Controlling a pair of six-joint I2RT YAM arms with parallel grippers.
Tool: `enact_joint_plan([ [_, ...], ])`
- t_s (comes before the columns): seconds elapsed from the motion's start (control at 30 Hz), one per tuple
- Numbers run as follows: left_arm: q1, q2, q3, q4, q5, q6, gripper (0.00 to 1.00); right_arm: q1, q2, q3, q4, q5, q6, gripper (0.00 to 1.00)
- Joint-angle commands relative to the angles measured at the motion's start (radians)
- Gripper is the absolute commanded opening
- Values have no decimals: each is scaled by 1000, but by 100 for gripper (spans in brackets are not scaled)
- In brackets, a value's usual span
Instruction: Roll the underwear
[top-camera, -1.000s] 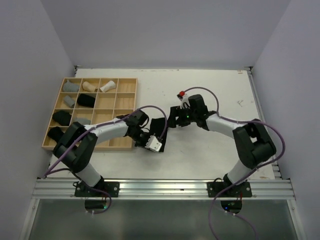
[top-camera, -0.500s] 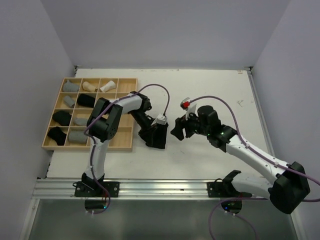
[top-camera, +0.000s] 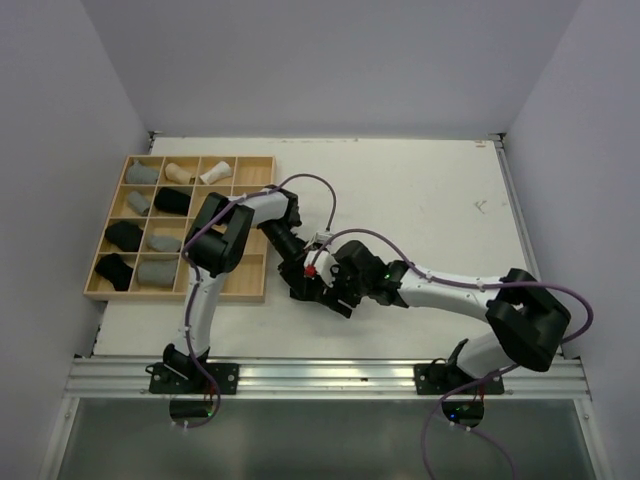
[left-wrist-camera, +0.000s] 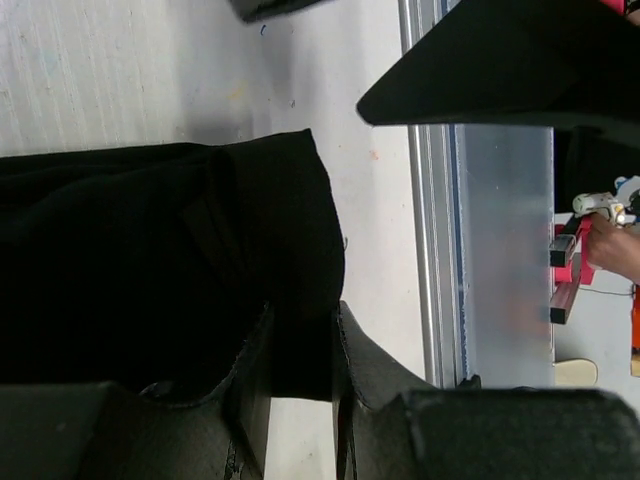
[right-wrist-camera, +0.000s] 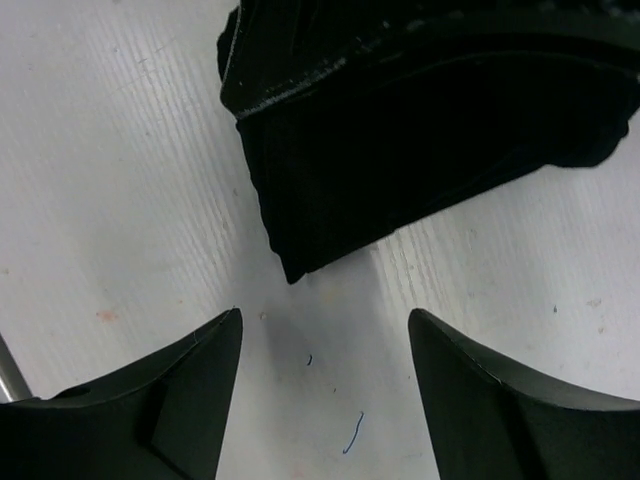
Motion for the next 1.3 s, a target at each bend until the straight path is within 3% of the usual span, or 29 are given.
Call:
enact_joint_plan([
  [0.0,-6,79,-16,126,-183,25,6,20,35,78,84,7,-144,72],
  [0.2,-6,82,-14,129,-184,22,8,35,109,107,123,-50,-155,72],
  [0.4,-6,77,-14,160,-188,5,10,52,228,104,175,-61,-137,66],
  [0.63,1,44,-25,197,-162,-1,13,63,264,101,161,-96,-94,21],
  [0.7,17,18,-19,212,-129,-18,16,64,251,95,150,-115,-77,13],
  [0.77,32,-1,-5,208,-102,-33,27,63,239,90,135,-151,-54,6],
  [0.83,61,-44,24,199,-45,-44,32,63,233,82,117,-191,-16,1],
  [1.1,216,-226,263,123,55,-107,40,14,326,102,121,-309,138,0],
  [1.27,366,-327,317,215,122,-197,45,-78,406,138,121,-389,280,0],
])
